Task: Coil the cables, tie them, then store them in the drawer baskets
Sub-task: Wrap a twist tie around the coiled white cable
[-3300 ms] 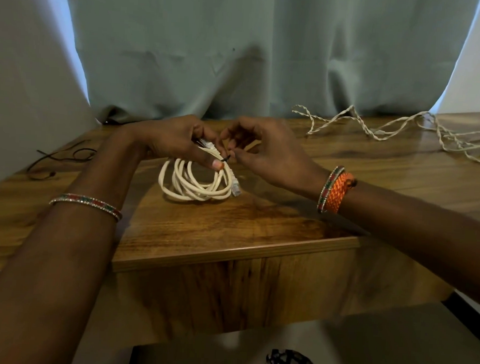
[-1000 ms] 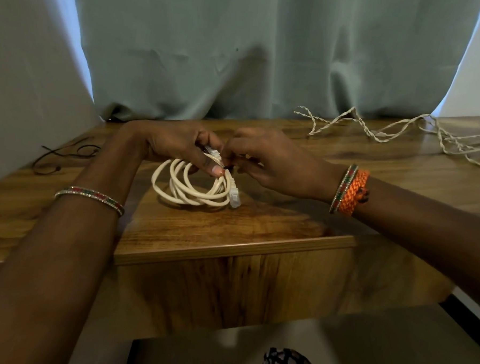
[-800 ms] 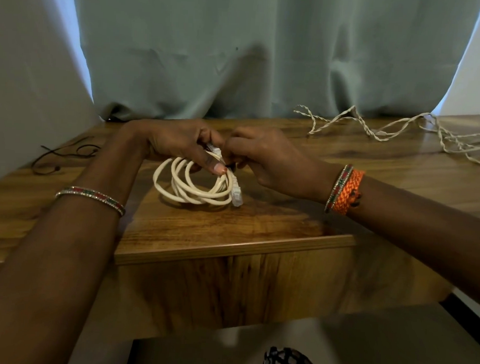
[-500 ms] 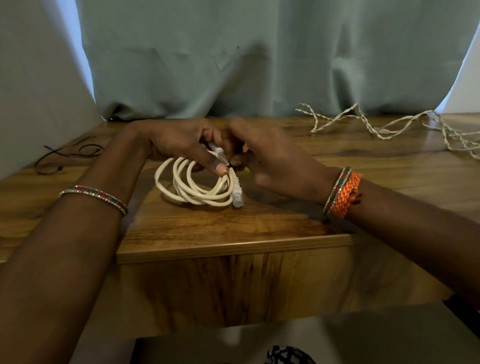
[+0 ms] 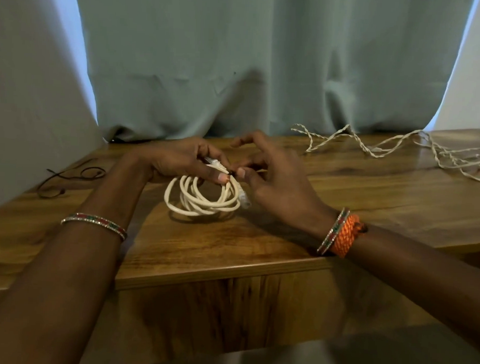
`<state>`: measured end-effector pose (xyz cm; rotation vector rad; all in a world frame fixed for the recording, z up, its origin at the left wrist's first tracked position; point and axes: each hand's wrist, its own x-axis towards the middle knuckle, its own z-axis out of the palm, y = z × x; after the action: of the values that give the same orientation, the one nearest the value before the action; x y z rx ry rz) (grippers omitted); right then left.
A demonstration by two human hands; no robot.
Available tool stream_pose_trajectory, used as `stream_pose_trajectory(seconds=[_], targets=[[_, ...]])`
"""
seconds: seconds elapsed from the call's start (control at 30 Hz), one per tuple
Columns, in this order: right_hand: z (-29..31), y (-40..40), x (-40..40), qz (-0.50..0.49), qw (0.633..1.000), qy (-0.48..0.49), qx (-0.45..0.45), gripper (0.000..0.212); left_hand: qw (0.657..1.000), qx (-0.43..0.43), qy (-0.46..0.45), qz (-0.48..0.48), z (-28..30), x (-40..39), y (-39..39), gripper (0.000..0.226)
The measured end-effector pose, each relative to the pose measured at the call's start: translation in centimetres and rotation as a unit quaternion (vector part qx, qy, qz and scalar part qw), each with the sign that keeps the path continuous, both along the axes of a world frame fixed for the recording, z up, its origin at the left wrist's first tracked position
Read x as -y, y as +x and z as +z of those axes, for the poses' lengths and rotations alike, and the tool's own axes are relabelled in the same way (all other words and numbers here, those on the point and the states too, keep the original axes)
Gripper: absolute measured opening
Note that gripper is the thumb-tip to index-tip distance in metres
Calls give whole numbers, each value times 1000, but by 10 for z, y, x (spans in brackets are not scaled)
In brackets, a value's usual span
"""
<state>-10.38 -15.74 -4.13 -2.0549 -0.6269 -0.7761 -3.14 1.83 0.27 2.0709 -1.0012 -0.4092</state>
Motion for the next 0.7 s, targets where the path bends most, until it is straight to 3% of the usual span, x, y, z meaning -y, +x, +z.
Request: stream_pose_trajectory(seconds=[0.1, 0.27, 0.47, 0.7], targets=[[-2, -5, -5, -10, 1000, 2, -26, 45, 999, 3, -29, 23, 0, 1, -1, 25], [-1, -2, -8, -17, 998, 50, -25, 50, 998, 7, -48, 44, 2, 7, -6, 14], [1, 9, -6, -66, 997, 28, -13, 49, 996, 12, -55, 64, 1, 10, -3, 11], [6, 28, -8, -91, 996, 12, 12, 5, 990, -49, -87, 98, -6, 16, 8, 17]])
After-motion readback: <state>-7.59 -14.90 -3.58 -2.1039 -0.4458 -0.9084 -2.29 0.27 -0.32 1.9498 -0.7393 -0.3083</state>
